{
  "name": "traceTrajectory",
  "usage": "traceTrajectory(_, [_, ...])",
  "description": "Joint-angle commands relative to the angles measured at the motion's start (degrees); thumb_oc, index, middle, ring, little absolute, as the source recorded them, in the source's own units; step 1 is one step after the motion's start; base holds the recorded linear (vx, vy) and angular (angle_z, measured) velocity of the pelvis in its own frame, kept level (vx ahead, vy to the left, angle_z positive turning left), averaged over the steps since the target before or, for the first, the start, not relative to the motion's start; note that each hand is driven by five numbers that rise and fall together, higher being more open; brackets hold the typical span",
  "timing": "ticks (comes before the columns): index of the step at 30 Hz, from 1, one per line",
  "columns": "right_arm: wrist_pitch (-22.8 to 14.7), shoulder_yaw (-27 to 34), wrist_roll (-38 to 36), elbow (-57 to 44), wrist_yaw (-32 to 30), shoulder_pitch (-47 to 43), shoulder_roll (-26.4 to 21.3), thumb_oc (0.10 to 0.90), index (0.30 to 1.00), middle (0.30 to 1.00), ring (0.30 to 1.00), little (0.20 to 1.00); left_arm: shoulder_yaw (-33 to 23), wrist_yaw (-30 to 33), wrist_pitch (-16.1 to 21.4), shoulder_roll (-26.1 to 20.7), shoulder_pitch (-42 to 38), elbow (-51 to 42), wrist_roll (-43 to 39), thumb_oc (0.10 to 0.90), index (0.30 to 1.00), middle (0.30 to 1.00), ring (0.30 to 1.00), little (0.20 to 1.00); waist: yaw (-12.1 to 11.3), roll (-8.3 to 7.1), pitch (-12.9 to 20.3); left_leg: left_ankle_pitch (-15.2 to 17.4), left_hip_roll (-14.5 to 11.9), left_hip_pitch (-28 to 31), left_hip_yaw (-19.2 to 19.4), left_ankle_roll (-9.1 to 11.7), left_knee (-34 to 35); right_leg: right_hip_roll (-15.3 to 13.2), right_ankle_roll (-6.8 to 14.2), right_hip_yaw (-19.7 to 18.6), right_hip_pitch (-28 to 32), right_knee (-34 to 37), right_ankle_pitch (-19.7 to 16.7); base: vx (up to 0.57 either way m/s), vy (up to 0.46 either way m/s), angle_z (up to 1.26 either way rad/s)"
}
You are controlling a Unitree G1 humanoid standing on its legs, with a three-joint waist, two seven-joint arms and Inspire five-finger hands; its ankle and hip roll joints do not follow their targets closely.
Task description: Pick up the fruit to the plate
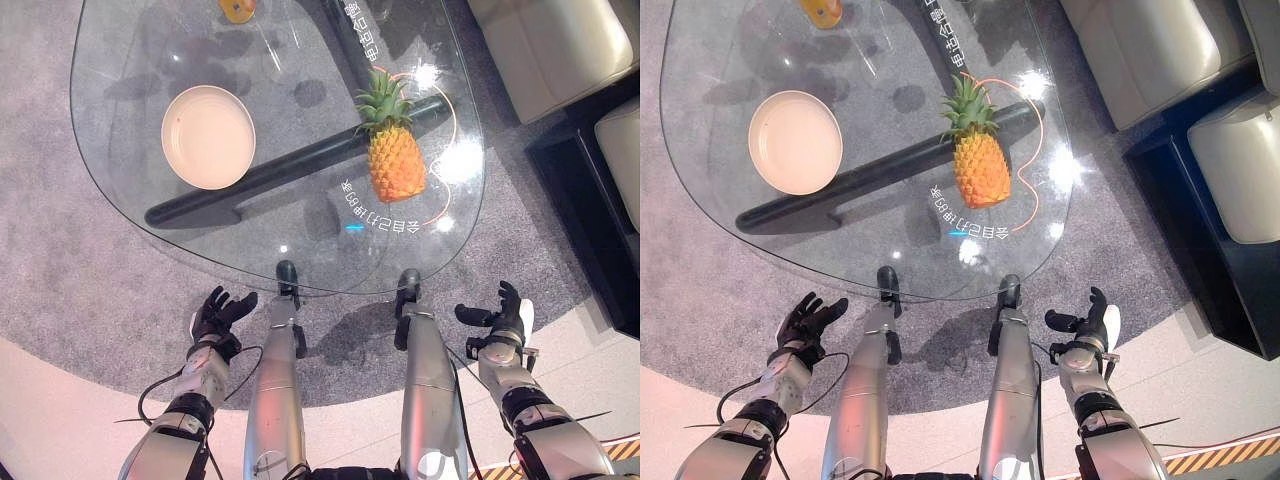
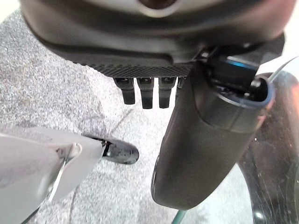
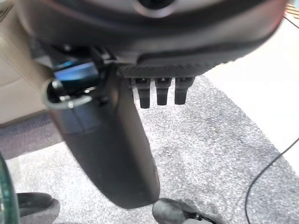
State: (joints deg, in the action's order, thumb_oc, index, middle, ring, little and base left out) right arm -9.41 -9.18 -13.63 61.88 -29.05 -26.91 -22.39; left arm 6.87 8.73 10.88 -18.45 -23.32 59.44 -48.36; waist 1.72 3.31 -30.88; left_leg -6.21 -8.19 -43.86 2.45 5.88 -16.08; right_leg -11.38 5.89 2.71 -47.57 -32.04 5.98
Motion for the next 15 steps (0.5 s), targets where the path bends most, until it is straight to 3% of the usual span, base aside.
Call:
traceTrajectory(1, [-2.6, 1.0, -0.7, -2.1, -2.7, 1.3, -3.4, 0.8, 0.9, 0.9, 0.9, 0.9, -2.2, 1.7, 2.8, -3.1, 0.4, 1.3, 0.7, 0.8, 0.9, 0.9, 0.9, 0.9, -1.2, -1.32, 1.1, 7.1, 1.4, -3.9, -1.2, -0.7, -11.0, -0.9, -0.1, 3.8, -1.2, 2.8, -4.1, 0.0, 0.0, 0.0])
traceTrajectory(7, [-3.6, 0.6, 0.1, -1.4, -3.1, 0.3, -3.9, 0.8, 0.9, 0.9, 0.9, 0.9, -1.2, 0.2, 2.6, -3.1, 0.0, 1.5, 1.4, 0.8, 0.9, 0.9, 0.9, 0.9, -1.4, -1.06, 1.1, 7.5, 1.5, -4.6, -1.1, -0.6, -11.4, -1.4, 0.0, 4.0, -1.9, 2.9, -4.3, 0.0, 0.0, 0.0])
traceTrajectory(15, [-2.3, 1.1, -0.8, -0.1, -4.6, -0.8, -7.2, 0.8, 0.9, 0.9, 0.9, 0.9, 0.2, -2.0, 2.1, -3.7, 0.2, 1.4, 0.8, 0.8, 0.9, 0.9, 0.9, 0.9, -1.7, -0.91, 1.1, 7.6, 1.5, -4.5, -1.0, -0.5, -11.3, -1.9, 0.2, 4.2, -1.8, 3.2, -4.7, 0.0, -0.002, 0.0])
